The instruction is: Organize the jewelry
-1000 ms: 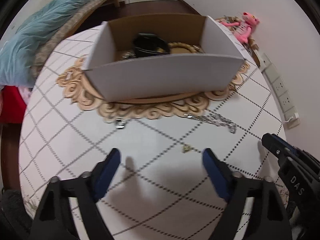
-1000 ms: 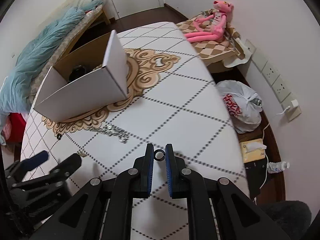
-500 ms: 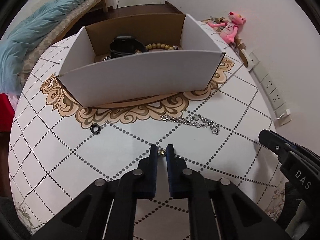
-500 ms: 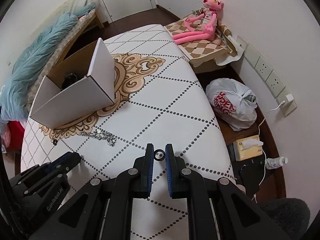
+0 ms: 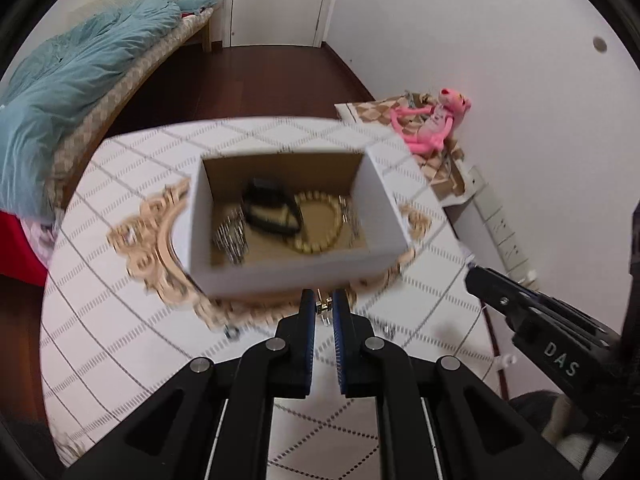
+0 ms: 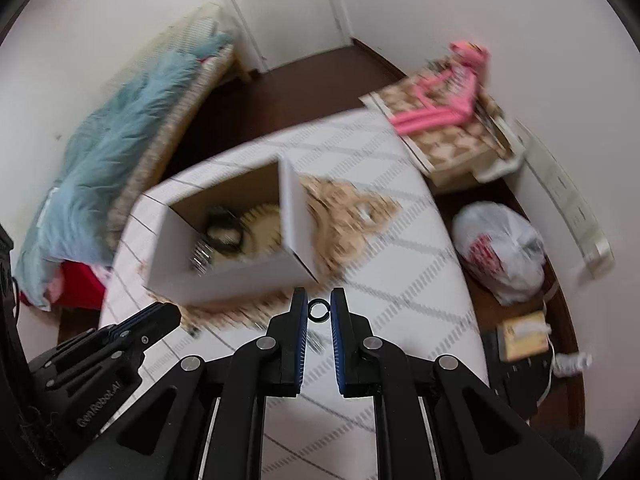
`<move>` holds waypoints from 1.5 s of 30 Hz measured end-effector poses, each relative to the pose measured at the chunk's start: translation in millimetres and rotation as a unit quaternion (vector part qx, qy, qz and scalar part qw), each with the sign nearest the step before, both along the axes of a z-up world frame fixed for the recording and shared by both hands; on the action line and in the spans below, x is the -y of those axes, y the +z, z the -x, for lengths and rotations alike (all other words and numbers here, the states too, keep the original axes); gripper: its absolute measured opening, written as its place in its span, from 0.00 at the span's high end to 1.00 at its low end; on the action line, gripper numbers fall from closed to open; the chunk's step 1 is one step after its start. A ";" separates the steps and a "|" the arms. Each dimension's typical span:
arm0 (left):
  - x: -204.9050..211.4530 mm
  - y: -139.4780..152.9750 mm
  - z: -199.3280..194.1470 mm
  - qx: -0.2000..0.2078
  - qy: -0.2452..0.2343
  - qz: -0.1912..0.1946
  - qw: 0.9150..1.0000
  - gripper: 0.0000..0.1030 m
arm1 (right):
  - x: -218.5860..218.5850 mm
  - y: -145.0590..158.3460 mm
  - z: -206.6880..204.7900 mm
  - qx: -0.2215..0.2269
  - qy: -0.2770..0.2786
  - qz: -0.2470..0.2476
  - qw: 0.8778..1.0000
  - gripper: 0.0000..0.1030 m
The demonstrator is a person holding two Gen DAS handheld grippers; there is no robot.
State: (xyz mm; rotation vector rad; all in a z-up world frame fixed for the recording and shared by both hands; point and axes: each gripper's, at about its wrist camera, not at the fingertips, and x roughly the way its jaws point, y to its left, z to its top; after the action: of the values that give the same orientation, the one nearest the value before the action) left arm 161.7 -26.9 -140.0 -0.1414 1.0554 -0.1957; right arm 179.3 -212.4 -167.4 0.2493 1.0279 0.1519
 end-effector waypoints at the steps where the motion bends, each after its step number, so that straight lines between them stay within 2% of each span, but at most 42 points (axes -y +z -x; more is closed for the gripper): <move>1: -3.2 4.0 -5.2 0.000 0.001 0.004 1.000 0.94 | -4.4 4.6 -8.1 0.001 0.007 -0.003 1.000 0.88; 6: -18.0 9.1 -39.0 -0.021 -0.001 -0.001 1.000 0.94 | -28.7 9.0 -56.8 -0.011 0.047 0.001 0.999 0.88; 14: -37.7 -7.6 -71.0 -0.076 0.039 -0.007 0.996 0.89 | -50.0 -20.0 -112.7 -0.099 0.087 -0.003 0.991 0.88; 16: -39.4 -6.1 -71.6 -0.071 0.044 -0.020 0.996 0.87 | -49.1 -21.5 -114.8 -0.102 0.086 0.001 0.991 0.79; 17: -39.8 -5.0 -71.6 -0.067 0.048 -0.034 0.996 0.76 | -48.8 -21.0 -115.3 -0.102 0.085 0.002 0.991 0.65; 18: -41.2 -4.5 -72.1 -0.065 0.051 -0.044 0.996 0.50 | -47.4 -19.7 -115.2 -0.099 0.083 0.000 0.992 0.58; 20: -45.2 -0.9 -70.1 -0.050 0.058 -0.052 0.996 0.22 | -45.3 -16.4 -113.6 -0.092 0.076 0.003 0.993 0.57; 23: -51.4 2.4 -67.6 -0.039 0.068 -0.058 0.995 0.21 | -41.3 -11.4 -109.9 -0.083 0.069 0.010 0.994 0.56; 25: -54.8 2.6 -67.4 -0.037 0.073 -0.061 0.995 0.21 | -38.2 -8.6 -106.5 -0.076 0.060 0.028 0.995 0.49; 27: -56.8 3.6 -64.9 -0.030 0.078 -0.070 0.994 0.16 | -37.7 -7.1 -101.7 -0.071 0.053 0.054 0.995 0.30; 28: -57.1 3.9 -64.2 -0.026 0.079 -0.074 0.994 0.12 | -38.4 -6.7 -99.8 -0.070 0.052 0.067 0.994 0.24; 29: -57.3 4.6 -61.9 -0.019 0.080 -0.082 0.993 0.03 | -39.6 -6.6 -98.3 -0.069 0.054 0.076 0.993 0.13; 30: -56.2 4.7 -61.2 -0.015 0.080 -0.087 0.993 0.00 | -41.7 -7.6 -95.5 -0.069 0.056 0.090 0.992 0.07; 33: -54.5 6.1 -56.6 -0.006 0.085 -0.116 0.990 0.00 | -48.0 -11.2 -88.9 -0.071 0.061 0.126 0.988 0.05; 36: -55.2 9.3 -52.9 -0.003 0.087 -0.122 0.989 0.00 | -51.6 -9.9 -82.7 -0.066 0.060 0.140 0.986 0.01; 43: -61.2 24.3 -42.6 0.008 0.096 -0.116 0.989 0.00 | -57.5 13.6 -72.3 -0.038 0.061 0.137 0.988 0.01; 45: -64.3 27.5 -38.0 0.010 0.096 -0.102 0.990 0.00 | -57.7 20.1 -67.5 -0.030 0.061 0.129 0.989 0.01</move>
State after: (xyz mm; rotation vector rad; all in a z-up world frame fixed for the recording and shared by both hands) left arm 199.7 37.4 -112.6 -0.0560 1.0282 0.0841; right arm 246.8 -154.7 -147.4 -0.0454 1.1112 0.1211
